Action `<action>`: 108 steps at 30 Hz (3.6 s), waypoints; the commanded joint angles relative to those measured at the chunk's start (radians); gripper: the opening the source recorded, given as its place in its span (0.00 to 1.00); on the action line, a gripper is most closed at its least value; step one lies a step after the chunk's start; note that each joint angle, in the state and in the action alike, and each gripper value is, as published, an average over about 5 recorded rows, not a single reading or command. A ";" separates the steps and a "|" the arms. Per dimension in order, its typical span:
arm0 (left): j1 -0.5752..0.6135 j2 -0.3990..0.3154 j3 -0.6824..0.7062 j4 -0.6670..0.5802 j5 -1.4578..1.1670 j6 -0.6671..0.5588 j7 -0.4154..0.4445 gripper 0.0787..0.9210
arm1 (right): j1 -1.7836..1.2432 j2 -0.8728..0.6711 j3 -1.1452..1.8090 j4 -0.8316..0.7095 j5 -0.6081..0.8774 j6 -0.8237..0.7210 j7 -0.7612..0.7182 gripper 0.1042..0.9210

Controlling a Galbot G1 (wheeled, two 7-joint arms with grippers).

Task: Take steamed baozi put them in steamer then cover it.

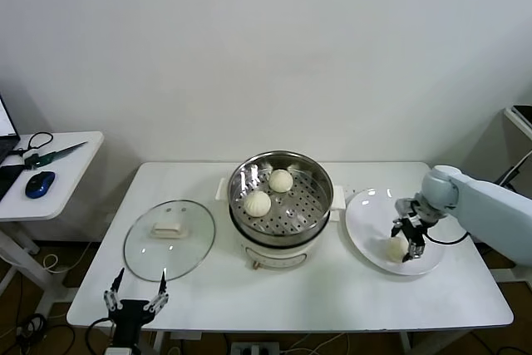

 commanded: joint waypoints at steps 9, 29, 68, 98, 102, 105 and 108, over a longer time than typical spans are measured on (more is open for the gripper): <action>0.000 0.003 0.008 -0.005 0.011 0.003 -0.001 0.88 | 0.460 0.119 -0.155 0.025 -0.134 0.453 -0.089 0.72; -0.019 0.008 0.010 -0.008 0.020 0.013 0.000 0.88 | 0.579 0.504 -0.161 0.107 -0.181 0.683 -0.073 0.73; -0.021 0.011 -0.005 0.031 -0.011 0.000 -0.001 0.88 | 0.381 0.557 -0.237 0.248 -0.222 0.645 -0.101 0.87; -0.023 0.030 -0.006 0.009 -0.024 0.005 0.001 0.88 | 0.504 0.036 -0.261 0.100 0.291 -0.093 0.072 0.88; -0.022 0.028 -0.004 0.007 -0.024 0.006 -0.002 0.88 | 0.413 -0.033 -0.194 0.082 0.208 -0.074 0.025 0.88; -0.020 0.026 -0.001 0.005 -0.023 0.008 -0.004 0.88 | 0.298 -0.065 -0.081 0.045 0.120 -0.045 -0.003 0.88; -0.015 0.025 -0.001 0.002 -0.020 0.010 -0.004 0.88 | 0.170 -0.071 0.044 -0.021 0.024 -0.006 -0.016 0.88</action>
